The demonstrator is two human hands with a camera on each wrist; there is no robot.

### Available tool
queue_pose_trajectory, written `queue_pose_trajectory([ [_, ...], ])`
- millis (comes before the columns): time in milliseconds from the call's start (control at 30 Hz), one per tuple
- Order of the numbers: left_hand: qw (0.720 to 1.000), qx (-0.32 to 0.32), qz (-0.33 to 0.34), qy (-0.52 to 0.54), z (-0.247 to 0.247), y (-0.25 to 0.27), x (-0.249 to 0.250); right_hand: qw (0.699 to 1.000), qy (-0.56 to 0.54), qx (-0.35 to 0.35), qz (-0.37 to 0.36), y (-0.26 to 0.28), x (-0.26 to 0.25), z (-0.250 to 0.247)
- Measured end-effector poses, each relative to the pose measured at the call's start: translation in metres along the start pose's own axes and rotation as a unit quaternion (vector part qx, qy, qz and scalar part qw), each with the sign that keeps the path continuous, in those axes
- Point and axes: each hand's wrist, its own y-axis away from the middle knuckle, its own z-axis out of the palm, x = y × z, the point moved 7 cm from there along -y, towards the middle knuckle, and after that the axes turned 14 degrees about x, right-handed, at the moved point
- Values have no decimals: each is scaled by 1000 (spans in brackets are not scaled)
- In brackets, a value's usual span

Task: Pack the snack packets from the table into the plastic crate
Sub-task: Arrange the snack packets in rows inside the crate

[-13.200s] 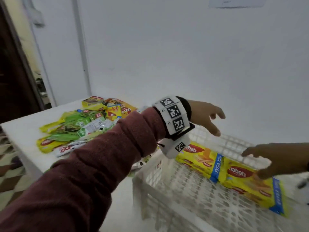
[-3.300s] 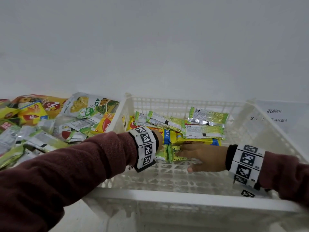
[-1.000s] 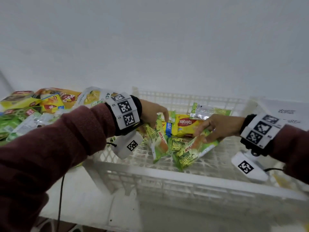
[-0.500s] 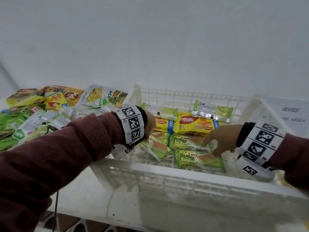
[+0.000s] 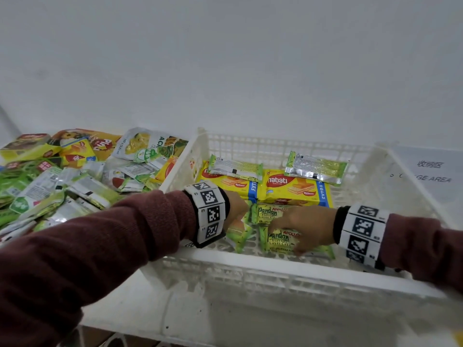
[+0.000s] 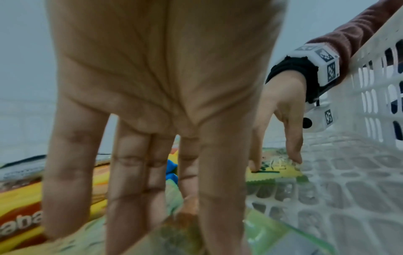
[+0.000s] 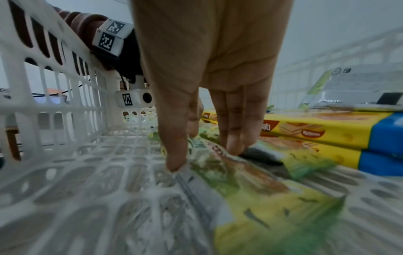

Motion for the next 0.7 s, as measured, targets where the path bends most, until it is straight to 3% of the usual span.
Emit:
queue_pose_trajectory([
  [233, 999, 17, -10, -28, 2, -3, -6, 998, -18, 65, -20, -4, -8, -3],
  [467, 999, 30, -26, 12, 2, -6, -11, 991, 10, 122, -49, -2, -10, -15],
  [700, 998, 25, -25, 55, 4, -10, -20, 1000, 18, -7, -21, -2, 3, 20],
])
